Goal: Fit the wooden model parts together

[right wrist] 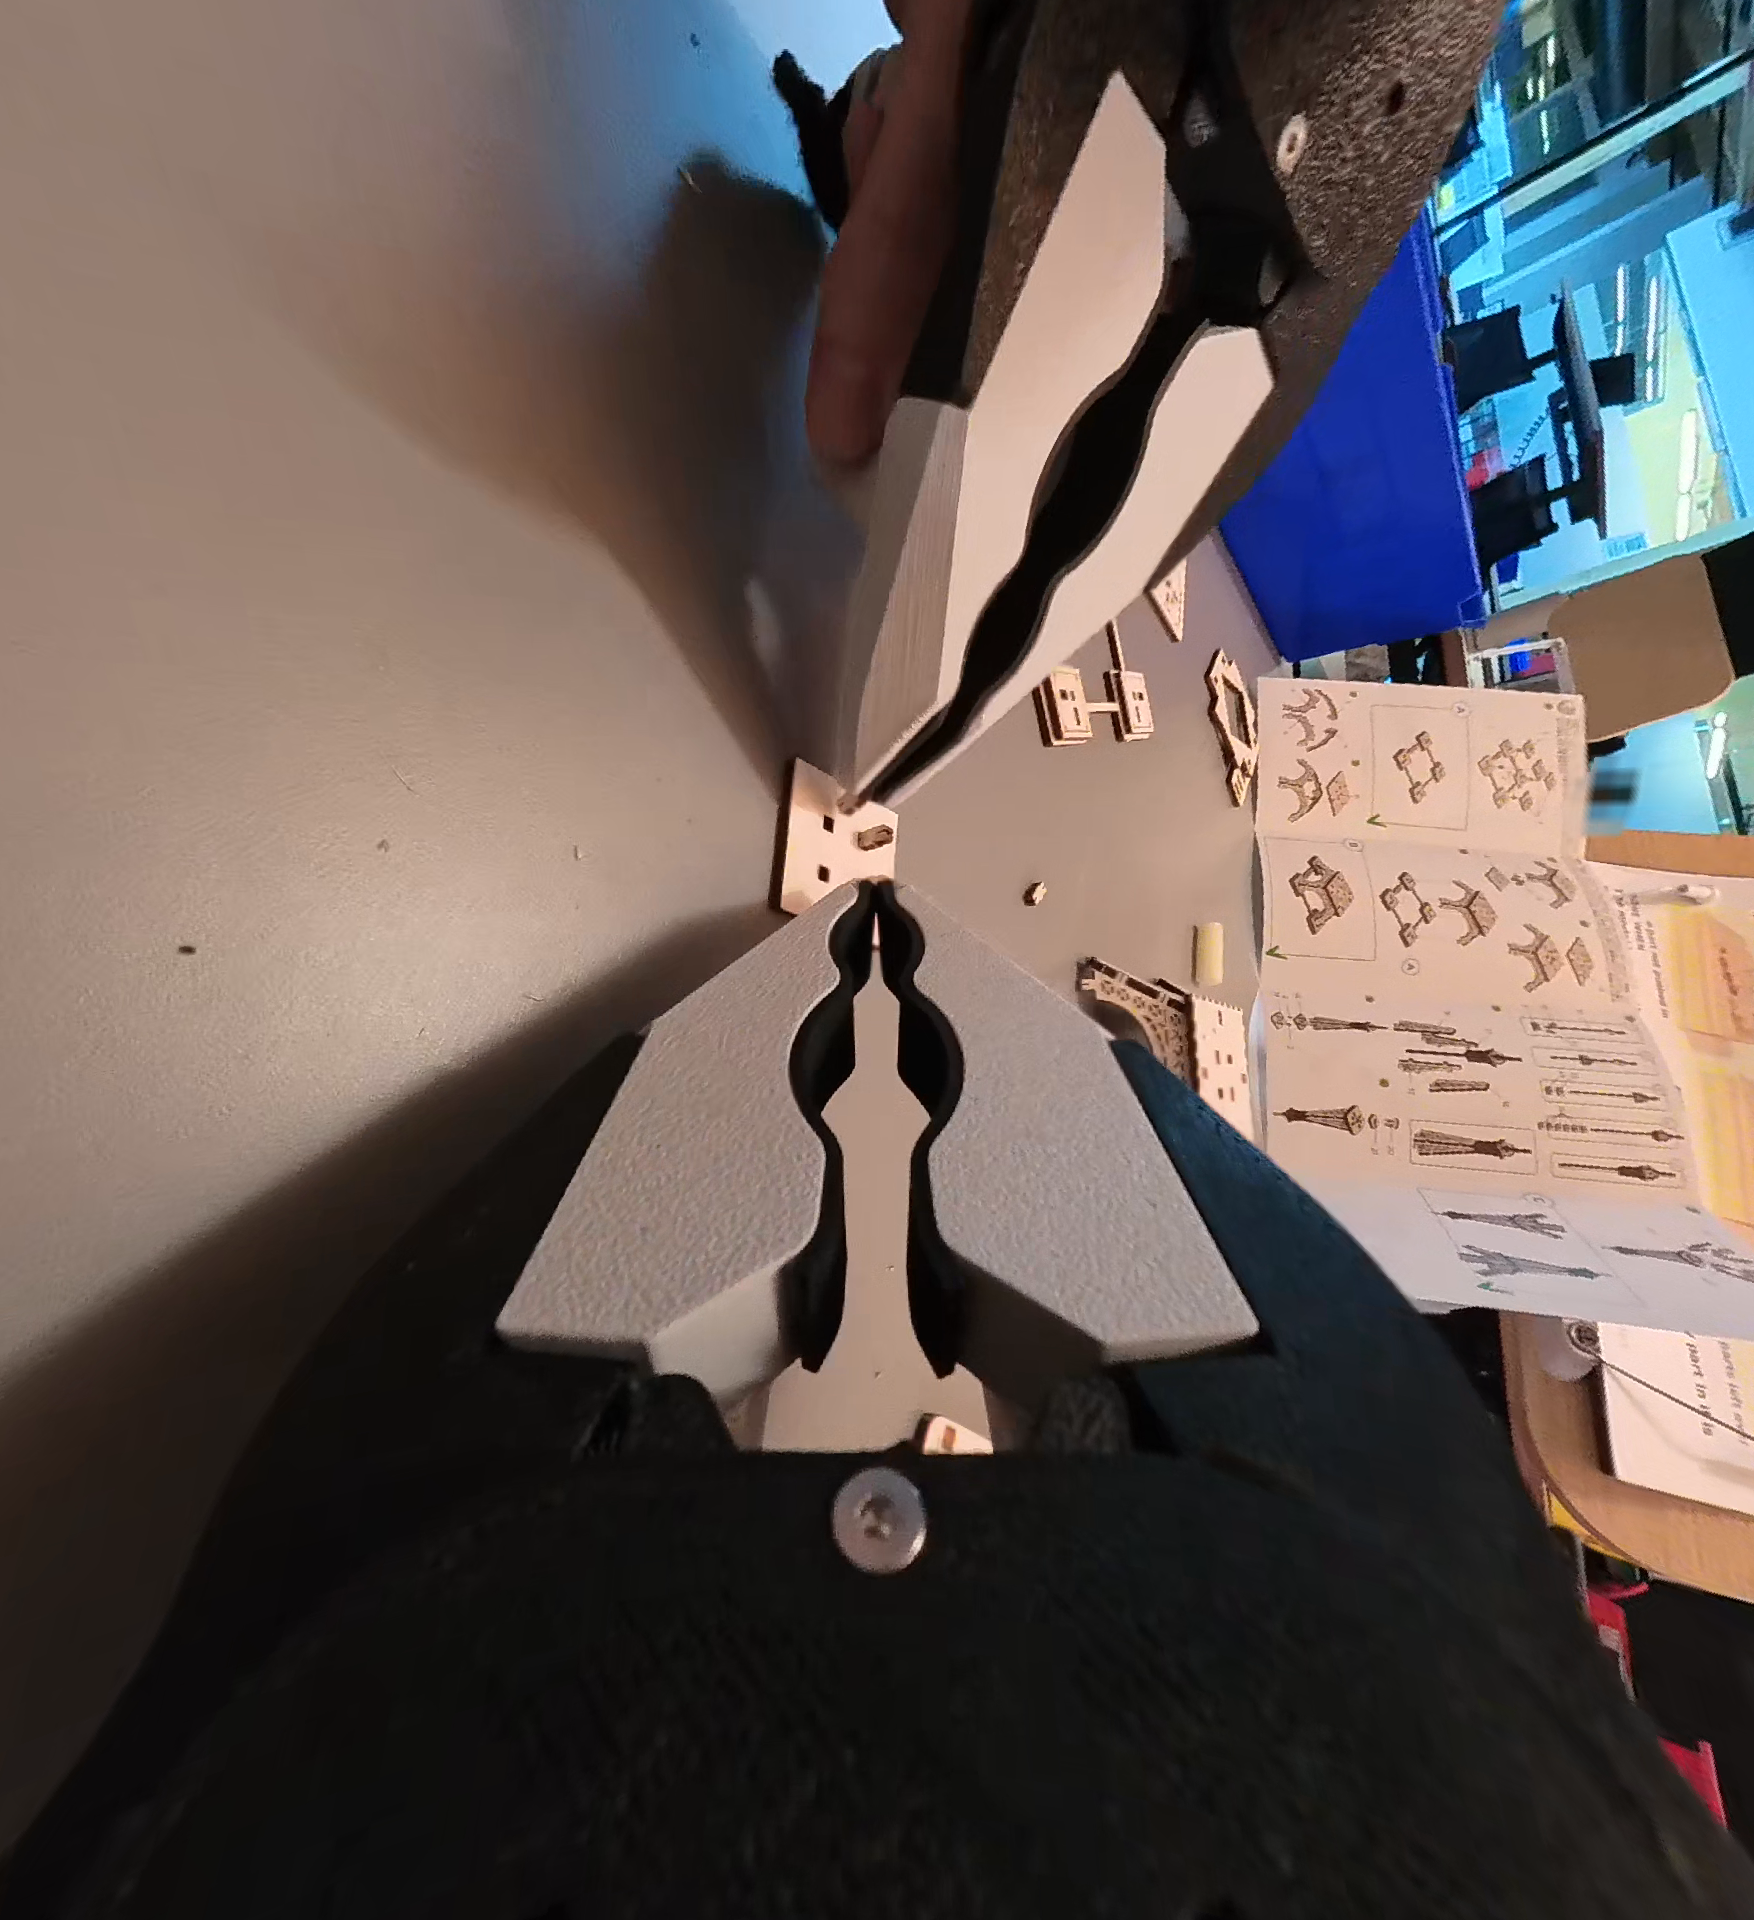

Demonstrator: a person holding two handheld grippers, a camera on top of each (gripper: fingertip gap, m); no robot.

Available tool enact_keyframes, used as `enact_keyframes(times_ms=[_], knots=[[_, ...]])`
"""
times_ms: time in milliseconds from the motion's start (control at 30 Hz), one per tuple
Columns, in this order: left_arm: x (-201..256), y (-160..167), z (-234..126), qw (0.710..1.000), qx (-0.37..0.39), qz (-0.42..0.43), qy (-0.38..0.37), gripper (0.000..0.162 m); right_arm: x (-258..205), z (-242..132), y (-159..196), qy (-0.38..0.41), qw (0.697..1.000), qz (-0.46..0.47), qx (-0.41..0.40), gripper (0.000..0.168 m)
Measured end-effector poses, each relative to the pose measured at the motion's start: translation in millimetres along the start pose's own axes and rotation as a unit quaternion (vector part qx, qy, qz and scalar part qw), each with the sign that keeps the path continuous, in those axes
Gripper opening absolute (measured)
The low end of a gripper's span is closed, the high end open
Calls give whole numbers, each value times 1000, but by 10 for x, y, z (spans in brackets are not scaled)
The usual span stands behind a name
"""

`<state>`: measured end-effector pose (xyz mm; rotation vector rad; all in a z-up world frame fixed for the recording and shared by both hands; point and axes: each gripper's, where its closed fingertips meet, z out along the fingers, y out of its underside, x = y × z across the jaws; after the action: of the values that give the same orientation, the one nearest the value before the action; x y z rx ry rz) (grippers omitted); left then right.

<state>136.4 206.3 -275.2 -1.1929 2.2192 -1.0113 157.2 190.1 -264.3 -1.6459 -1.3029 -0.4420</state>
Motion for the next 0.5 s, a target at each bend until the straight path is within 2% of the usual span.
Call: enact_keyframes(times_ms=[500], knots=[[6, 18, 38, 995, -94, 22, 26, 0, -133, 61, -37, -23, 1000, -5, -8, 0]])
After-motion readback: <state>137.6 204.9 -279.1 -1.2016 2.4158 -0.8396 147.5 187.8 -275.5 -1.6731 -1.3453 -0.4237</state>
